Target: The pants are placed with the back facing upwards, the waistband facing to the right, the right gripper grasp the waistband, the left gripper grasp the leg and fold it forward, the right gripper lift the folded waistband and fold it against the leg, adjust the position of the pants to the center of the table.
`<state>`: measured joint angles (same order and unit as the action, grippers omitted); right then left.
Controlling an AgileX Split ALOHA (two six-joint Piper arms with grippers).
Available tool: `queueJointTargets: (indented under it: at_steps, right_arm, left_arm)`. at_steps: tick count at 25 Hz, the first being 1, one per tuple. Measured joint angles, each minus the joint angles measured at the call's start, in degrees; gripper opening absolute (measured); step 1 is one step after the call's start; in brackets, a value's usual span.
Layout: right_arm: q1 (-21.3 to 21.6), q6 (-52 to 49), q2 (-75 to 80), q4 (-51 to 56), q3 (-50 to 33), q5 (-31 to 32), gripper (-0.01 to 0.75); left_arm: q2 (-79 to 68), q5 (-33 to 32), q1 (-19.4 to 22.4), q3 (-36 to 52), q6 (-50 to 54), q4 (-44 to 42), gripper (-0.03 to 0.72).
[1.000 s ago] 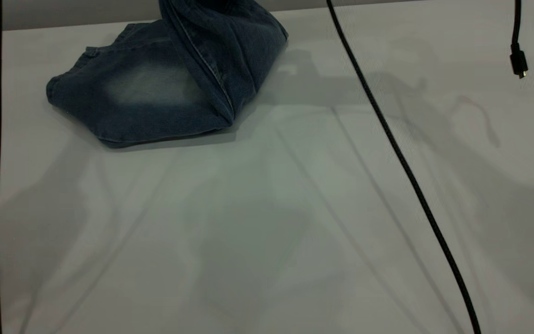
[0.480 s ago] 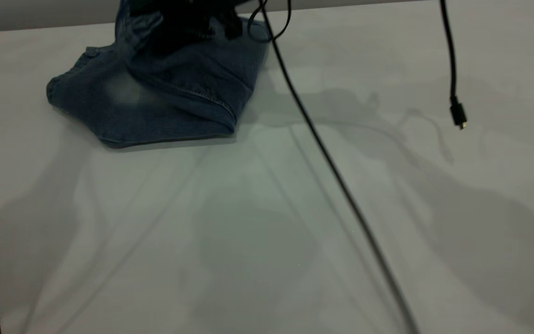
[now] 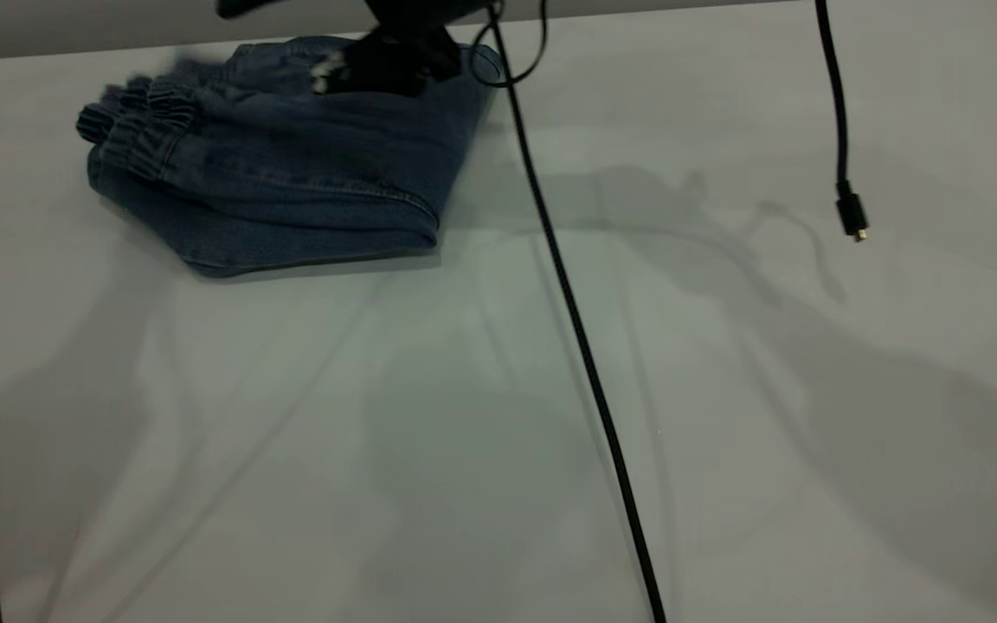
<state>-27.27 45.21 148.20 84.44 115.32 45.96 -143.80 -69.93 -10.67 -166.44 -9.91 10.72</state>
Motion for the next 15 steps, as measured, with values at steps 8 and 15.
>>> queueJointTargets:
  at_steps: [8,15]
  right_arm:
    - [9.2,-2.5,-5.1,-12.7,0.0,2.0,0.591]
    - [19.1,-14.8,-17.8,-33.4,0.0,8.5,0.584]
  left_arm:
    - [-1.2,0.1,-0.2,0.8,-1.7,-0.3,0.517]
    - [-1.2,0.2,-1.0,11.7,-5.6,-0.4,0.517]
